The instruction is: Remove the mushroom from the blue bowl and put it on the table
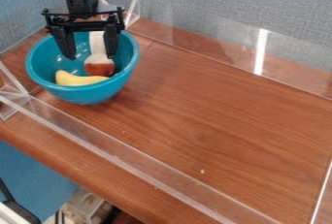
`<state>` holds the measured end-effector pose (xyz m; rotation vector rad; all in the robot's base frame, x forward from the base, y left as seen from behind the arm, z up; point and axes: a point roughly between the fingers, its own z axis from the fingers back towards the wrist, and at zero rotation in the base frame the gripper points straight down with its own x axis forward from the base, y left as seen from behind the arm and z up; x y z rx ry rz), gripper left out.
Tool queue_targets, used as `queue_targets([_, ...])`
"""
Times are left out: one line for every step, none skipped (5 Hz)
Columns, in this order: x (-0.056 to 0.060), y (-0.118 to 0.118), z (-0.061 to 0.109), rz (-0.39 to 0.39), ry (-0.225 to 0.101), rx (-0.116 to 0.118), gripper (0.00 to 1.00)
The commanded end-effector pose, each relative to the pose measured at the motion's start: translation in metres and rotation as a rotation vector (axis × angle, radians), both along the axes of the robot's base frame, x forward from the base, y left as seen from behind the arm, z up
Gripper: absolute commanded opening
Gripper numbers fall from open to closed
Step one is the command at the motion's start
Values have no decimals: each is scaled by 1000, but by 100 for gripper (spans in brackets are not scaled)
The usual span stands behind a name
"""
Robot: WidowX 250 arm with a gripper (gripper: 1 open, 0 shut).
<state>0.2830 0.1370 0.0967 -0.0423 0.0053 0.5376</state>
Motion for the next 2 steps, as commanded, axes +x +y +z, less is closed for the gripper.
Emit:
queue_targets([3, 4, 16, -5, -49, 30, 100])
queue_targets([3, 6, 17, -5, -57, 35, 100])
